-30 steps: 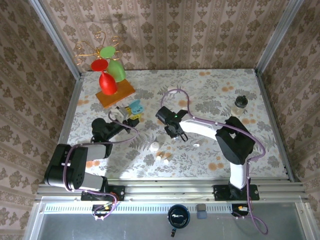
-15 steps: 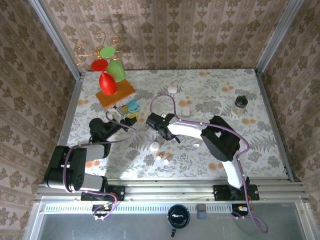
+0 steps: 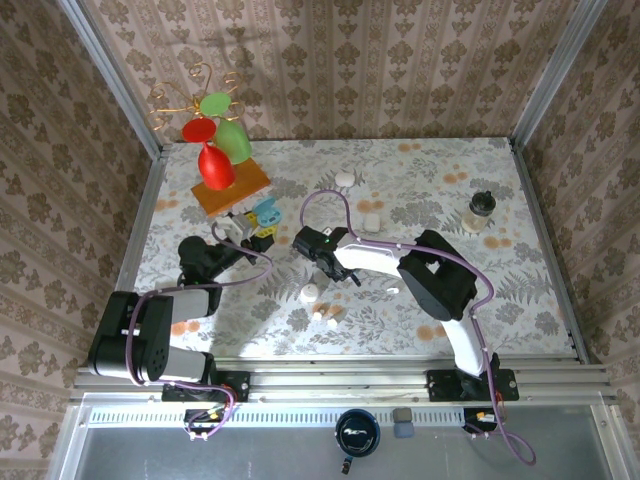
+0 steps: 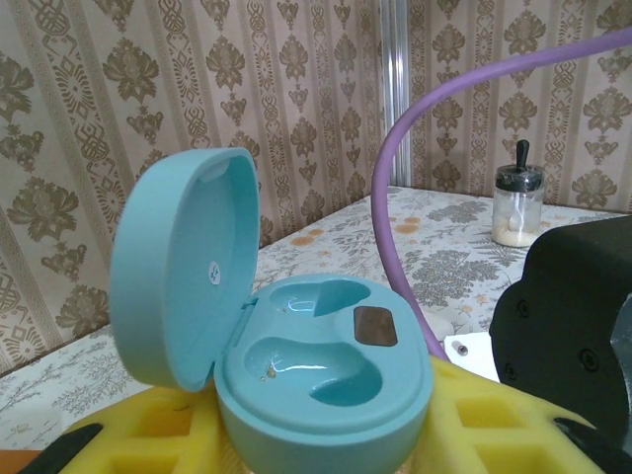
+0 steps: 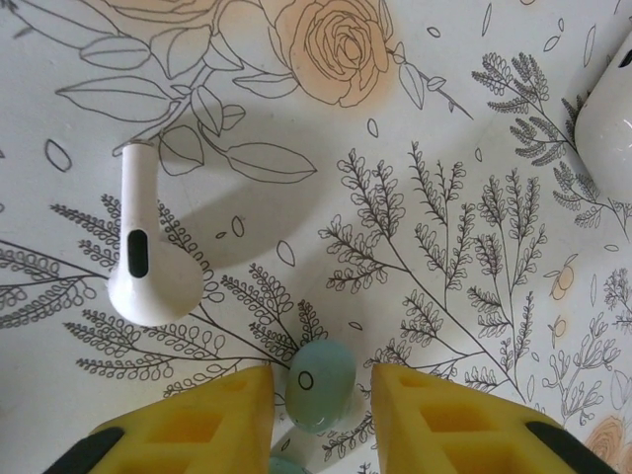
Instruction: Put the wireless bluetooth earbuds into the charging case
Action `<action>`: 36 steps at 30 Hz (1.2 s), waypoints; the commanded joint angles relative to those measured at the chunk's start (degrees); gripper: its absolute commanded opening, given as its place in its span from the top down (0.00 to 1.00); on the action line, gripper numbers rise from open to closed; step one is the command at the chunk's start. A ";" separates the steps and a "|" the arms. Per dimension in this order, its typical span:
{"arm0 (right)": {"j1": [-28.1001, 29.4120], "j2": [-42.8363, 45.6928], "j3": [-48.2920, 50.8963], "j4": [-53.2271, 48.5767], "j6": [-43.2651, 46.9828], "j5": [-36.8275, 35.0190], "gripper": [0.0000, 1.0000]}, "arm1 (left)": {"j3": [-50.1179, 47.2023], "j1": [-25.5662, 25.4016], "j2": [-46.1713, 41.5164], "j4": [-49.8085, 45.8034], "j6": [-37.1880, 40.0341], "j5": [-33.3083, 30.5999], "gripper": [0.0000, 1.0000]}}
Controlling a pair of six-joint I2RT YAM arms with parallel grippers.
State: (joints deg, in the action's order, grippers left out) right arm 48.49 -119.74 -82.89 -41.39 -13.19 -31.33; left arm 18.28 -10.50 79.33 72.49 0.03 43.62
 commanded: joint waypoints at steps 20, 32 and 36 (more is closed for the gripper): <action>-3.77 4.62 1.67 3.03 -1.79 5.03 0.76 | 1.48 -2.16 1.91 1.34 0.31 2.17 0.62; -15.57 18.70 13.03 13.40 -8.80 29.63 0.76 | 4.59 -8.46 5.79 1.42 -0.03 4.05 0.62; -20.19 22.54 16.85 16.69 -11.54 38.52 0.76 | 6.76 -10.77 7.62 1.43 -1.54 4.73 0.62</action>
State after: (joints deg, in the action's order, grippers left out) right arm 30.33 -100.09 -68.18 -28.34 -21.17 -2.52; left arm 22.35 -20.01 86.28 72.31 -0.10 46.28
